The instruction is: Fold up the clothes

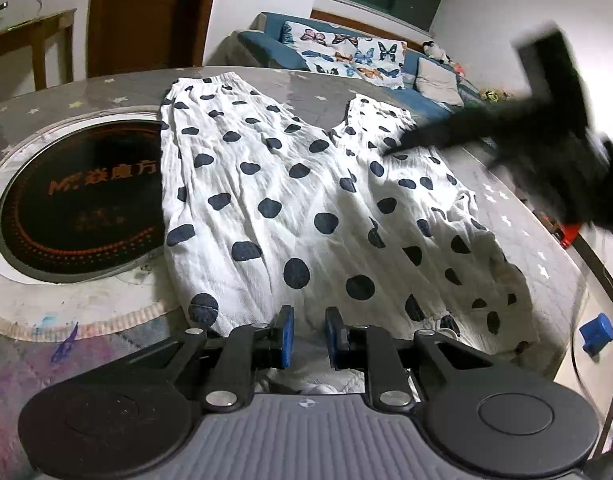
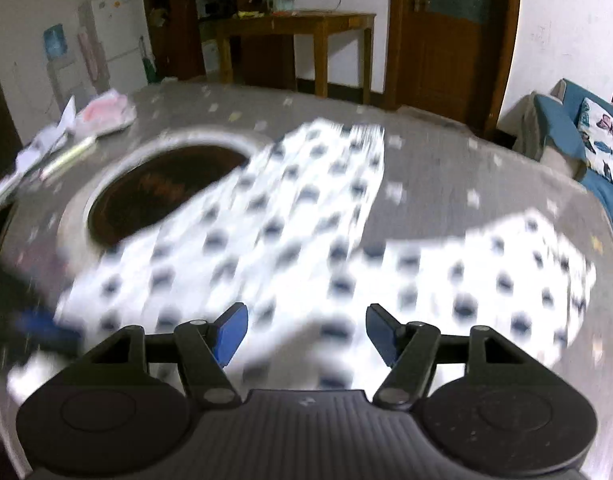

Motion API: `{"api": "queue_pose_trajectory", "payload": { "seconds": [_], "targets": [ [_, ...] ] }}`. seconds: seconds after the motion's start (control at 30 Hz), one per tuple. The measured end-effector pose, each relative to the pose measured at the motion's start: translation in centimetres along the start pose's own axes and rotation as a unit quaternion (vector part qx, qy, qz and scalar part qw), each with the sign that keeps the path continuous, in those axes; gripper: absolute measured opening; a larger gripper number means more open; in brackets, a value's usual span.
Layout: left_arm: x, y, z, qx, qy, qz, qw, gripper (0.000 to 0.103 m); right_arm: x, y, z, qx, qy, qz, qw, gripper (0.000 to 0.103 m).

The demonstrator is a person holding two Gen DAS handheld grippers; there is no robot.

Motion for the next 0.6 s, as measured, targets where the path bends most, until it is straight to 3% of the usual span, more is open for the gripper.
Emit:
{"api": "queue_pose_trajectory", "payload": {
  "seconds": [0.2,0.33,0.6],
  "targets": [
    [0.0,-0.2,0.1,0.0,0.019,0.002,0.9998,0.02,-0.6,-6.9,-2.2,-0.012,-0.015,-0.002,1.0,0.067],
    [-0.3,-0.8,-0.3,-0.001,0.029,0.003,0.9996,0.02,-1.6,-10.3,-2.7,-0.007,-0.025,0.021,0.999,0.067],
    [-1.0,-1.5,-0.6,-0.009,0.046,0.006,0.9989,0.02,-4.1,-14.2,-3.2,0.051,-0.038,0.075,0.995,0.067]
  ]
}}
Point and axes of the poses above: each gripper's, at about its wrist camera, not at the fingertips, and x roughly the way its jaws point, z to its right, y to its top, the point moved 6 cm from there along x, roughly the way its jaws point, and after that the axes turned 12 degrees about -z, right-handed, at the moved point
